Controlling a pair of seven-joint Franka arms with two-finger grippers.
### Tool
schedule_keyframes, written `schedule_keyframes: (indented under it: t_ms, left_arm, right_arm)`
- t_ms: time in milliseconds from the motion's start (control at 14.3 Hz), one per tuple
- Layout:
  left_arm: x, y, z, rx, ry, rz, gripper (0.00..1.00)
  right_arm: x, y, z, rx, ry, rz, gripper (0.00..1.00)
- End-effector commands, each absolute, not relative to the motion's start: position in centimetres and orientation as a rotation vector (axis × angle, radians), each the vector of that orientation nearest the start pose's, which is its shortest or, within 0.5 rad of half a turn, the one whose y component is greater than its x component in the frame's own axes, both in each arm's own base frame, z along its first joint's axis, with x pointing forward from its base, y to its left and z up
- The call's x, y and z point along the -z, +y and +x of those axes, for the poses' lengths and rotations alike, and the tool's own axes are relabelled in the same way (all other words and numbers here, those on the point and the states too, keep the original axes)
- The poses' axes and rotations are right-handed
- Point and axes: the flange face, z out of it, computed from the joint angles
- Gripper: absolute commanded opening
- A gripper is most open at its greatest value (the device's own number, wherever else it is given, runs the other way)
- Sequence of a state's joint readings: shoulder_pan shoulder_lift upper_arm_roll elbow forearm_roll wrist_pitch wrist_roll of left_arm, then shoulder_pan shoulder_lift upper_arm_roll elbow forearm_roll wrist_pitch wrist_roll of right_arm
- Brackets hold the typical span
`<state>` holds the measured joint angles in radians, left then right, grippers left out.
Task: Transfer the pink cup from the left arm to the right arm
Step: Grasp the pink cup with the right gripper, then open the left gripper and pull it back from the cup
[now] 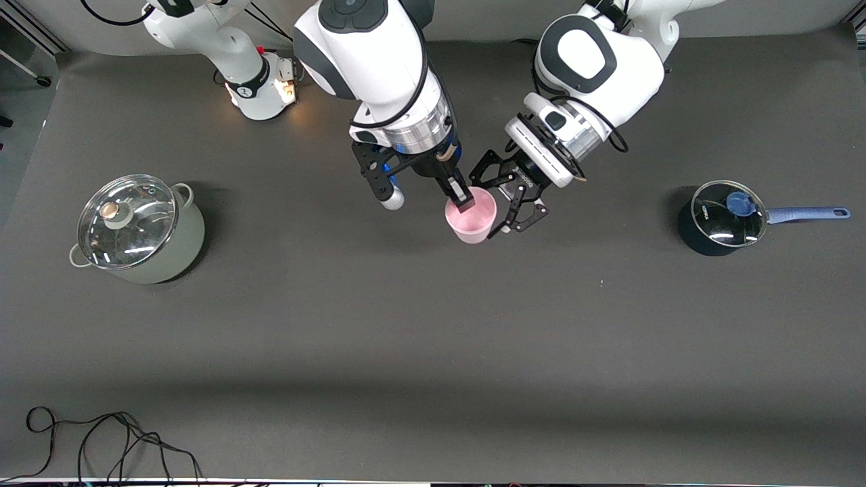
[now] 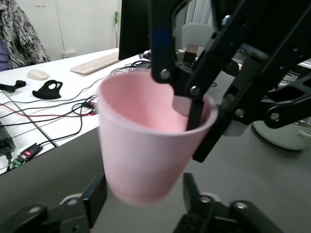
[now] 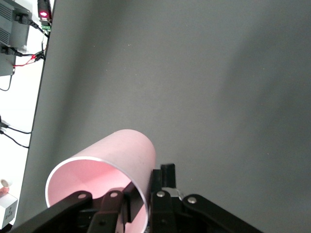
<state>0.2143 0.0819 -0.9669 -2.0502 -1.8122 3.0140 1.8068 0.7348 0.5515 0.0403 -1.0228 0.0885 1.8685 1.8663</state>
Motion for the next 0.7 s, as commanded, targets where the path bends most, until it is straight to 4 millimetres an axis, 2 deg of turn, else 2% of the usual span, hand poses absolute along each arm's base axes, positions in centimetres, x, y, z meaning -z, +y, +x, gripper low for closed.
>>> schedule_keyframes:
  t_ms: [0,140,351,421,491,631]
  left_arm:
    - [-44.8,-32.5,46.6,-1.207,-0.839,2.144,0.99]
    - [-44.7,-32.4,46.6,-1.206,-0.835,2.146,0.99]
    - [-44.4,-31.8,47.7,-1.191,-0.784,2.151,0.99]
    - [-44.5,-31.0,48.8,-1.19,-0.74,2.154,0.99]
    - [-44.0,-29.3,50.2,-1.191,-0.705,2.164,0.99]
    - [-43.2,-26.9,52.3,-1.172,-0.685,2.119,0.99]
  right_arm:
    - [-57.3,50.5,53.5,0.005,1.437,-2.426,0.0]
    - [-57.2,49.8,54.1,0.018,1.407,-2.451,0.0]
    - [-56.9,46.4,56.6,0.036,1.299,-2.538,0.0]
    - [-57.1,45.1,57.2,0.043,1.237,-2.589,0.0]
    - [-57.0,43.9,57.6,0.038,1.177,-2.645,0.0]
    - [-56.9,40.4,59.0,0.01,1.101,-2.742,0.0]
